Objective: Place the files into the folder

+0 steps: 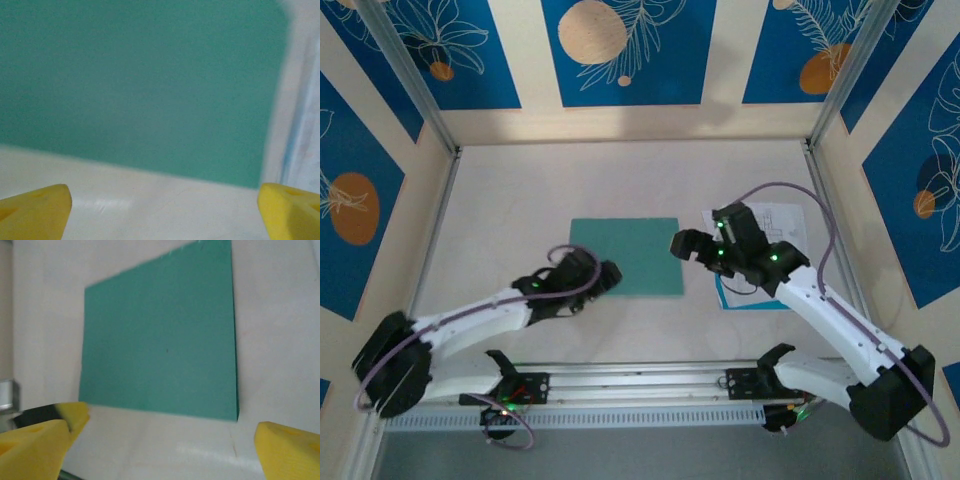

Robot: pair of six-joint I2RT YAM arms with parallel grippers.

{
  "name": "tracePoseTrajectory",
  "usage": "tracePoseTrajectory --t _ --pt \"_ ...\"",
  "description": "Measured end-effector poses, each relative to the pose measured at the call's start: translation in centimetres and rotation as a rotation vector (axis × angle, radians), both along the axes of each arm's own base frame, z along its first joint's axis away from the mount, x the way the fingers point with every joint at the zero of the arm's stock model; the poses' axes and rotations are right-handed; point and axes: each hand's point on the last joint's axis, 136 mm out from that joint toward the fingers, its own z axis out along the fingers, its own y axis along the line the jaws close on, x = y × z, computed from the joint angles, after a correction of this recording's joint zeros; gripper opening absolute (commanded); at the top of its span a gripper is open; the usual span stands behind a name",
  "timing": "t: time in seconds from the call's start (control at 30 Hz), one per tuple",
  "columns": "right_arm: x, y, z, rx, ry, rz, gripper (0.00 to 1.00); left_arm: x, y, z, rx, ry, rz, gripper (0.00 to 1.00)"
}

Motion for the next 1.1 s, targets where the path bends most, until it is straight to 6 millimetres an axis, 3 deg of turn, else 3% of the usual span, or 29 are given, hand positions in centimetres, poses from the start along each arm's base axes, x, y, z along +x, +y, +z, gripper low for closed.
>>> tracePoseTrajectory --t 0.13,0.3,0.43,0.6,0.83,1.1 --pt "0.0 1.0 -0.9 -0.112 0.054 0.032 0.79 -2.3 -2.4 -3.2 0.045 0.118 0.059 0.86" --pt "2.4 1.8 -5.1 -0.225 0.162 0.061 0.57 -1.9 -3.3 -4.0 0.018 0.137 0.206 0.79" --pt "6.3 2.1 -7.2 -0.228 0.224 0.026 0.56 0.2 -3.3 -3.0 -0.044 0.067 0.308 0.76" --pt "12.1 1.9 -8.1 -0.147 0.237 -0.050 0.56 2.3 -3.2 -3.0 -0.116 0.036 0.386 0.73" --pt "18.6 2.5 -10.9 -0.016 0.263 -0.113 0.56 2.5 -2.3 -4.1 -0.129 0.039 0.424 0.73" --pt "24.1 4.8 -14.3 0.027 0.291 -0.130 0.54 2.6 -1.4 -4.2 -0.223 0.062 0.445 0.68"
